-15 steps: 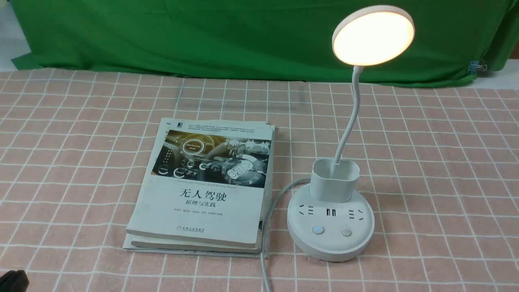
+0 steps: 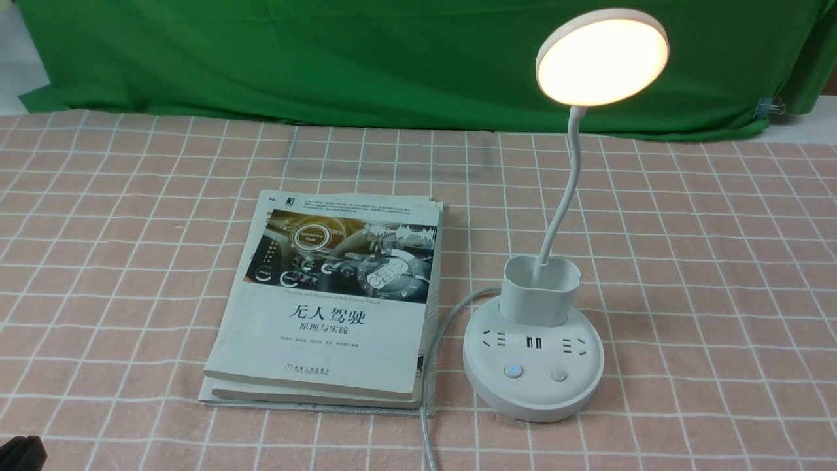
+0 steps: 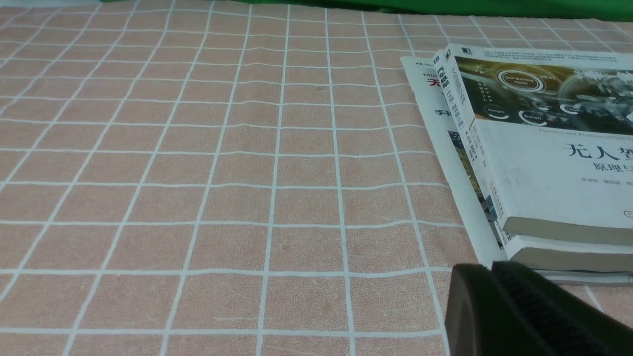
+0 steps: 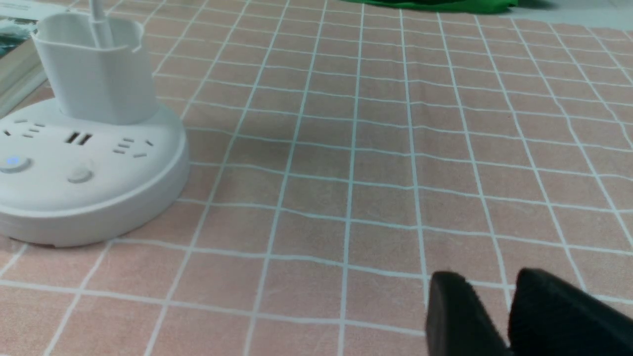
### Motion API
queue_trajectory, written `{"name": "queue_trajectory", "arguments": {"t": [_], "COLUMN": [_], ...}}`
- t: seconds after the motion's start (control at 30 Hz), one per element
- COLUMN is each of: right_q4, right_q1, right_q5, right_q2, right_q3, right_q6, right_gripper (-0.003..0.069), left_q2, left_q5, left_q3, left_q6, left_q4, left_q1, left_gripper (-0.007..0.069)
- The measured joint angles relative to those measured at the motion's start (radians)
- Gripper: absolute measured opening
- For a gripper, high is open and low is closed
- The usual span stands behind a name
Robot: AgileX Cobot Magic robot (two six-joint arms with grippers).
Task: Turn off the table lamp on the pink coffee tablecloth by hand.
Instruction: 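Press the power button on the lamp base to turn the lamp off with the right gripper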
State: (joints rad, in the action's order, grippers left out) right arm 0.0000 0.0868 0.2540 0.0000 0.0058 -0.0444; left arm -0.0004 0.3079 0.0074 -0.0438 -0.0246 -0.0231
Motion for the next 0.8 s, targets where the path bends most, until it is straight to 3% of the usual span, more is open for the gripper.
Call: {"name": "queue_trajectory", "arguments": {"t": [0.8], "right_q4": [0.0], "right_q1": [0.0], "right_q5": [-0.017], "right_q2": [0.0], "right_q3": [0.0], "right_q6": [0.002], "right_gripper": [0.0239], "left_q2": [0.0], "left_q5": [0.0], "left_q3": [0.0], "left_q6": [0.0], "left_q4": [0.0], "left_q1": [0.0], "left_gripper": [0.0006]}}
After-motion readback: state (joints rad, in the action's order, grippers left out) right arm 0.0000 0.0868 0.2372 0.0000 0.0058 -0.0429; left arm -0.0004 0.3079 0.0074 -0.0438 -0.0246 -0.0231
